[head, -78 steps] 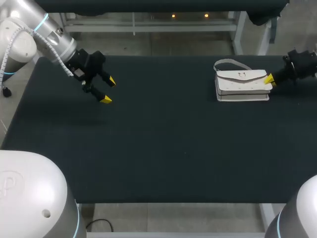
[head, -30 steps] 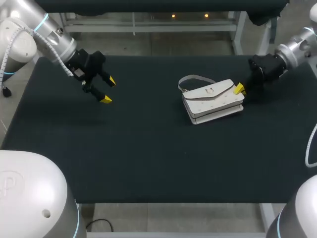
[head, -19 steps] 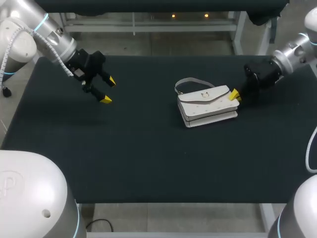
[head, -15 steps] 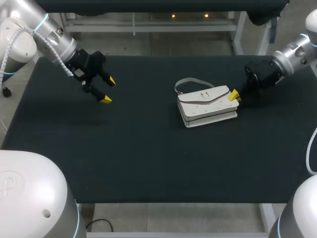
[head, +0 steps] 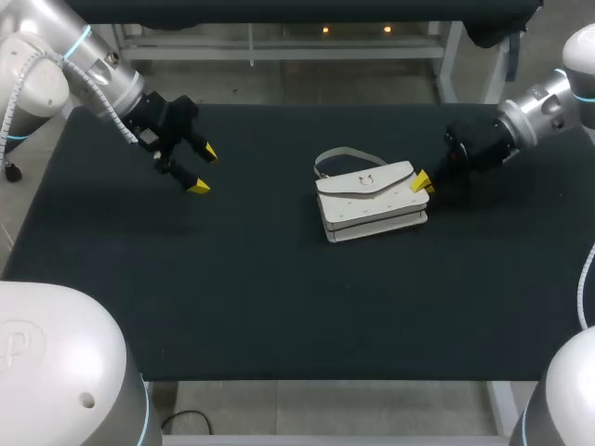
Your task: Pick up the bag, open it, inspect its contents, close it, and place it on the opposite side
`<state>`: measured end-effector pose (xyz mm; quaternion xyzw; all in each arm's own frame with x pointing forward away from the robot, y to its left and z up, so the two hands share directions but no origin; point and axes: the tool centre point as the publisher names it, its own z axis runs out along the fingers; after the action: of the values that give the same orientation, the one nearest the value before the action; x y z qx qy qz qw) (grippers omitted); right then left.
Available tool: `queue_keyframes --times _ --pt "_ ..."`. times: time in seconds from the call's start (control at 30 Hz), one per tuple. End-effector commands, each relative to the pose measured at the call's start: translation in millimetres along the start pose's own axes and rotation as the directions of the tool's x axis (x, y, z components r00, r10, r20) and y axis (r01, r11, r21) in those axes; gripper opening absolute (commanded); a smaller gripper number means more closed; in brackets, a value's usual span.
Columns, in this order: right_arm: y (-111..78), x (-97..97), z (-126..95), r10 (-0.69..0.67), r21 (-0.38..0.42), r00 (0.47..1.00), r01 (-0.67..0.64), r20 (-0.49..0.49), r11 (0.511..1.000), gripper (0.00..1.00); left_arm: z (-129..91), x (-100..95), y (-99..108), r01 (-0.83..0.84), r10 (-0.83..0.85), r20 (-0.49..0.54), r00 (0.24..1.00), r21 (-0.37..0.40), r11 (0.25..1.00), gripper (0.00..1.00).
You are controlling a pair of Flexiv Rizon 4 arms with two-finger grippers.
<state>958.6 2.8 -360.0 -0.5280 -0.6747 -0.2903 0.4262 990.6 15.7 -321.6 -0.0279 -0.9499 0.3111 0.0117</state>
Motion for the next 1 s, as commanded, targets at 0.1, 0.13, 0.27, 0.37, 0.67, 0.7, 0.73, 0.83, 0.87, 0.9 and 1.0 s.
queue_keyframes --times 0.1,0.13,0.27,0.37,0.67,0.7,0.73,0.83,0.87,0.9,1.0 --pt "-11.9 16.0 35 -0.01 -0.266 1.0 0.017 0.028 0.964 0.0 1 0.1 0 -0.001 0.001 0.001 1.0 0.002 1.0 1.0" --pt "-13.5 17.1 38 -0.008 -0.287 1.0 0.015 0.025 0.958 0.0 1 0.1 0 -0.001 0.001 0.001 1.0 0.002 1.0 1.0" --pt "-19.3 16.5 44 -0.011 -0.336 1.0 0.012 0.005 0.942 0.0 1 0.1 0 -0.001 0.001 0.001 1.0 0.002 1.0 1.0" --pt "-23.9 13.5 46 0.001 -0.386 1.0 -0.006 -0.014 0.923 0.0 1 0.1 0 -0.001 0.001 0.001 1.0 0.002 1.0 1.0" --pt "-22.4 11.0 59 0.002 -0.439 0.998 -0.026 -0.056 0.898 0.0 1 0.1 0 -0.001 0.001 0.001 1.0 0.002 1.0 1.0" --pt "-20.5 11.5 60 -0.001 -0.438 0.998 -0.026 -0.063 0.898 0.0 1 0.1 0 -0.001 0.001 0.001 1.0 0.002 1.0 1.0" --pt "-18.3 12.2 62 -0.001 -0.437 0.998 -0.027 -0.065 0.899 0.0 1 0.1 0 -0.001 0.001 0.001 1.0 0.002 1.0 1.0" --pt "-12.4 14.7 68 -0.003 -0.427 0.997 -0.03 -0.076 0.904 0.0 1 0.1 0 -0.001 0.001 0.001 1.0 0.002 1.0 1.0" --pt "-10.3 15.4 70 0.001 -0.426 0.997 -0.033 -0.076 0.904 0.0 1 0.1 0 -0.001 0.001 0.001 1.0 0.002 1.0 1.0" --pt "-8.8 16.2 71 -0.003 -0.42 0.997 -0.03 -0.078 0.907 0.0 1 0.1 0 -0.001 0.001 0.001 1.0 0.002 1.0 1.0" --pt "-5.6 19.9 76 0.006 -0.419 0.997 -0.035 -0.071 0.907 0.0 1 0.1 0 -0.001 0.001 0.001 1.0 0.002 1.0 1.0"
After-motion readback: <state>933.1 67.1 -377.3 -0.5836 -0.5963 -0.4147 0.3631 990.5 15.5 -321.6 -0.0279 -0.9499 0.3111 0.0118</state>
